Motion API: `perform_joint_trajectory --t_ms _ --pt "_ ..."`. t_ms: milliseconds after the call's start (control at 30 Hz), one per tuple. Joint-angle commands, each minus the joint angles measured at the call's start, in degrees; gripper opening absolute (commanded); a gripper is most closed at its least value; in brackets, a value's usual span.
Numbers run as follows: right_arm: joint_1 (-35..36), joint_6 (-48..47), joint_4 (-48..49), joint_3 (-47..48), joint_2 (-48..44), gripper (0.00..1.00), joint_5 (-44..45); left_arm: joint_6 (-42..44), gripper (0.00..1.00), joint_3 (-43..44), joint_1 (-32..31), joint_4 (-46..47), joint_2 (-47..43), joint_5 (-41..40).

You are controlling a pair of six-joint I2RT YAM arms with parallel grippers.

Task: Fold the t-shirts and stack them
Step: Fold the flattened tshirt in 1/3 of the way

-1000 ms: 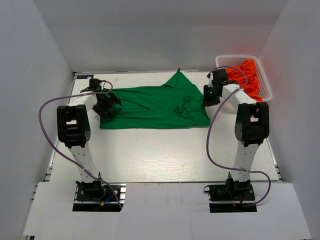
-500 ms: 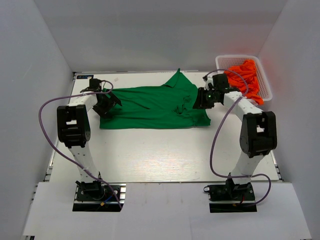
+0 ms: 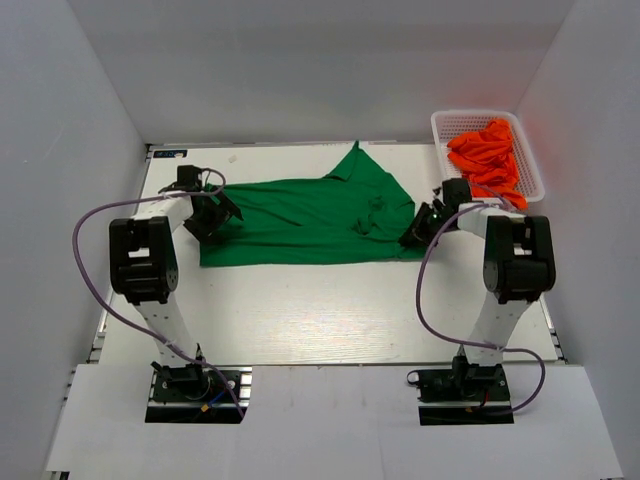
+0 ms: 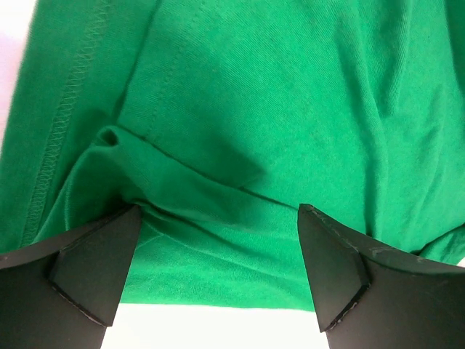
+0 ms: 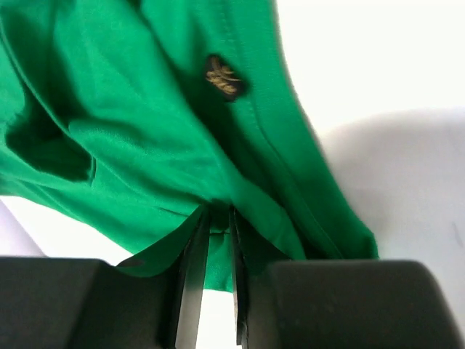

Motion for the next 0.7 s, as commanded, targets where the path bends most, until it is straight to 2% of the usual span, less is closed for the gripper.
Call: perform_joint_trajectory --t_ms 0,167,300,367,467,567,667 --pt "-1.71 4.3 -5.04 -8.97 -2.98 0.24 7.52 1.51 1.0 -5.12 0.62 -4.03 -2.72 -4.95" --pt "-1.01 5.71 -8.03 -20.3 -17.56 0.25 8.68 2.03 1.0 -13.28 -0.43 -3.23 -9.48 -3.11" --pt "1.8 2.82 -9.88 -27.78 -29.96 0.36 8.76 2.03 1.0 -20.59 -0.43 -3.23 -18.52 0.5" --pt "2.77 0.01 -10.14 -27.35 -36.78 0.41 9.72 2.03 1.0 -22.09 -0.43 -4.46 -24.68 -0.73" --pt "6.62 -5.96 -12.08 -20.42 -40.51 0.46 10.79 2.56 1.0 -19.21 -0.43 -7.27 -28.55 -3.01" --pt "11.28 -13.08 -12.78 -12.17 -38.6 0.46 9.74 3.87 1.0 -13.59 -0.43 -9.81 -30.41 -4.16" --pt "17.69 -18.79 -12.78 -8.72 -33.25 0.46 11.74 4.41 1.0 -9.36 0.18 -11.22 -30.93 -5.21"
